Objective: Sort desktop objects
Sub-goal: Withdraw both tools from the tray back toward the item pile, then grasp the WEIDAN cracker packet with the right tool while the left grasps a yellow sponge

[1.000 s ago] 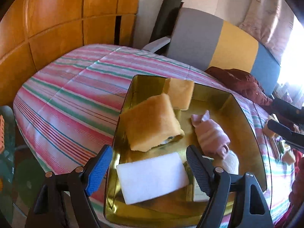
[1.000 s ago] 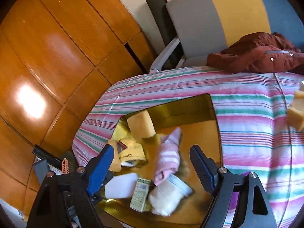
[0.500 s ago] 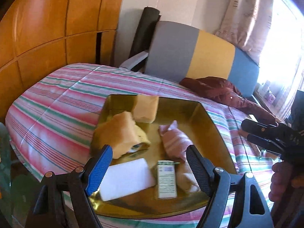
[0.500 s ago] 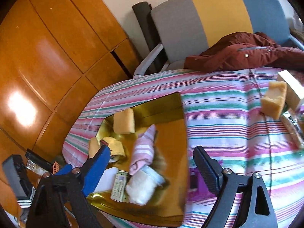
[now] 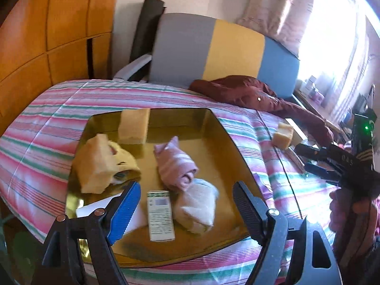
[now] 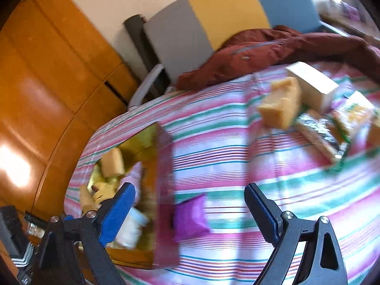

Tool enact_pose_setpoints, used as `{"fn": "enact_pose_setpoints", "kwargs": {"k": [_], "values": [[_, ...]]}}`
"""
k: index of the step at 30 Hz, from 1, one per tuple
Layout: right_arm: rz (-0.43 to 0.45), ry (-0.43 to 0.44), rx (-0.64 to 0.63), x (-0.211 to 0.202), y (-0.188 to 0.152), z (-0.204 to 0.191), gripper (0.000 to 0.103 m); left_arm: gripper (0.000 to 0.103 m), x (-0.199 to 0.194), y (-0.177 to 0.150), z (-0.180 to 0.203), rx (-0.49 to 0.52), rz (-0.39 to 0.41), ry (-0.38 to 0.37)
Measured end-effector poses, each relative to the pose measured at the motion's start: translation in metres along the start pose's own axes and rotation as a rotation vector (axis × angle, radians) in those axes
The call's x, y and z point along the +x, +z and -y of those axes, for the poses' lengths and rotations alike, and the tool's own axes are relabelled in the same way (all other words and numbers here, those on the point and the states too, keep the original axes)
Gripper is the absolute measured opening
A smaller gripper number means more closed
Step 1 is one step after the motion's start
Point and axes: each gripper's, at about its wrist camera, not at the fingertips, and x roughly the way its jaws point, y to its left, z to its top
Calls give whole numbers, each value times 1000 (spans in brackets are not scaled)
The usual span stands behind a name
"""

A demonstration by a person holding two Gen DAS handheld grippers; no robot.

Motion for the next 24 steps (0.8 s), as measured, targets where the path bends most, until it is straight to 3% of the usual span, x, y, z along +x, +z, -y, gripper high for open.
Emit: {"fn": "enact_pose_setpoints", "kwargs": {"k": [7,14,24], "values": [[59,-106,181,-29,17,79,97,81,2,2,23,46,-9,-39],[146,-186,491,-50,32,166,100,81,5,4,43,89,-12,-80],[139,-261,614,-21,64,205,100,81,17,6,56,98,-40,-119]]}}
